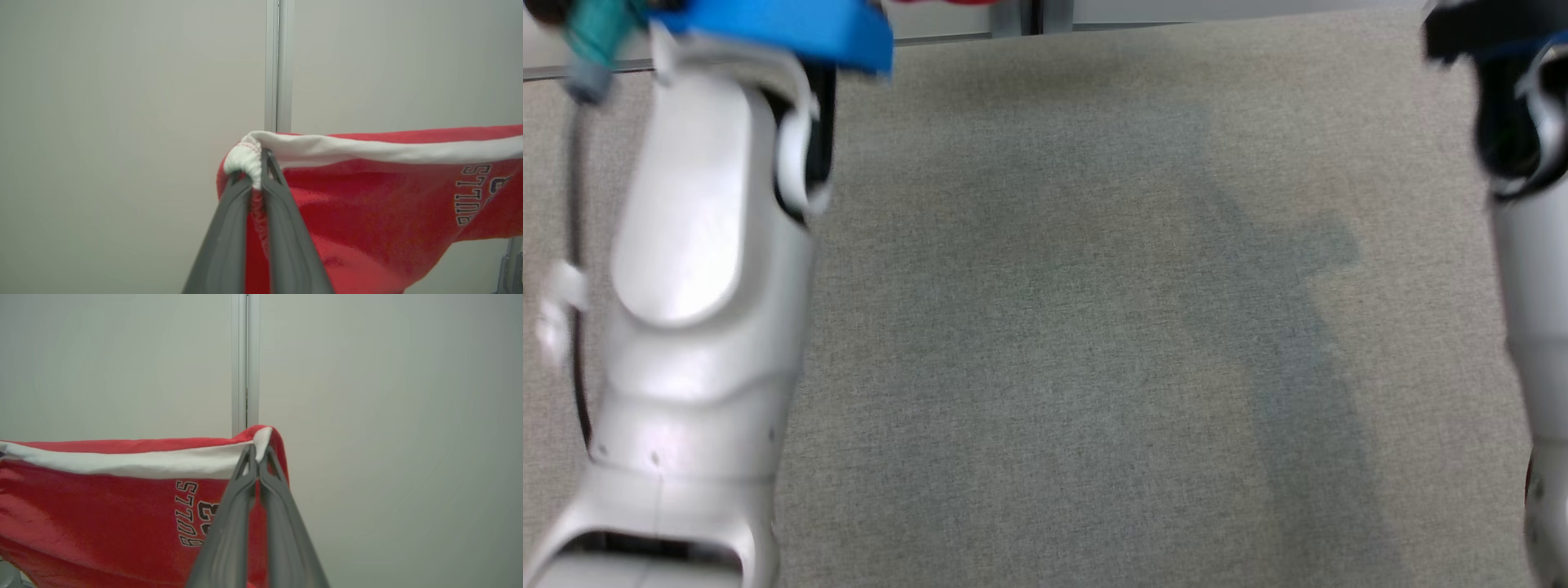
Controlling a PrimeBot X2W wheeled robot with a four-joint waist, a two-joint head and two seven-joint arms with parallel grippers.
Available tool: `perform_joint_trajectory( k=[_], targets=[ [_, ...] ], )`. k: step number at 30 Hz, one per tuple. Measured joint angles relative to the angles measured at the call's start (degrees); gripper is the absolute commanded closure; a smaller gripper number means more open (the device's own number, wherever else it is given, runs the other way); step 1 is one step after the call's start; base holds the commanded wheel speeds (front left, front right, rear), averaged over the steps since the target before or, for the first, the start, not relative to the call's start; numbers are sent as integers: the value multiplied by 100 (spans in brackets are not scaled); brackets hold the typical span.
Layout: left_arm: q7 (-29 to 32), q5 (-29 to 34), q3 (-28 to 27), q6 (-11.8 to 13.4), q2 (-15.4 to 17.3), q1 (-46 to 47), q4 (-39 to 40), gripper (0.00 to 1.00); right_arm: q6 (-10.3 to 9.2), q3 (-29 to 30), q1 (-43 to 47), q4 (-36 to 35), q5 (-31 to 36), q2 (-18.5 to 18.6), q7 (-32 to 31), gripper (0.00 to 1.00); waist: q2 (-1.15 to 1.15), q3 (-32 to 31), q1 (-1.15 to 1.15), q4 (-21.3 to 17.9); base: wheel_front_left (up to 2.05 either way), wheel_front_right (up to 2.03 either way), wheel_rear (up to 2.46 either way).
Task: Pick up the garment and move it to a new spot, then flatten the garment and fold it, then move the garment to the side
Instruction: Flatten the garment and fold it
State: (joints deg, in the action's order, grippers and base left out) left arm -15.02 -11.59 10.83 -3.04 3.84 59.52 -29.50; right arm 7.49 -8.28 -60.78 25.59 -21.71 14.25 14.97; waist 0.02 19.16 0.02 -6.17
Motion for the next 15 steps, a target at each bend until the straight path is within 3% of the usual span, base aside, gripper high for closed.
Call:
perform_joint_trajectory(
  k=[4,9,15],
  targets=[
    [1,15,13,-90,-32,-795,166,100,0,-143,773,-98,-115,-51,0,100,0,-79,-2,-18,0,0,0],
    [-2,-257,-102,-160,-80,-2417,68,100,0,-559,2183,-190,-288,-118,0,100,0,-261,-2,-30,0,0,0],
    [-3,-1025,157,-94,-108,-3847,73,100,0,-778,3645,-176,-528,-126,0,100,-2,-639,-4,64,0,0,0]
  ],
)
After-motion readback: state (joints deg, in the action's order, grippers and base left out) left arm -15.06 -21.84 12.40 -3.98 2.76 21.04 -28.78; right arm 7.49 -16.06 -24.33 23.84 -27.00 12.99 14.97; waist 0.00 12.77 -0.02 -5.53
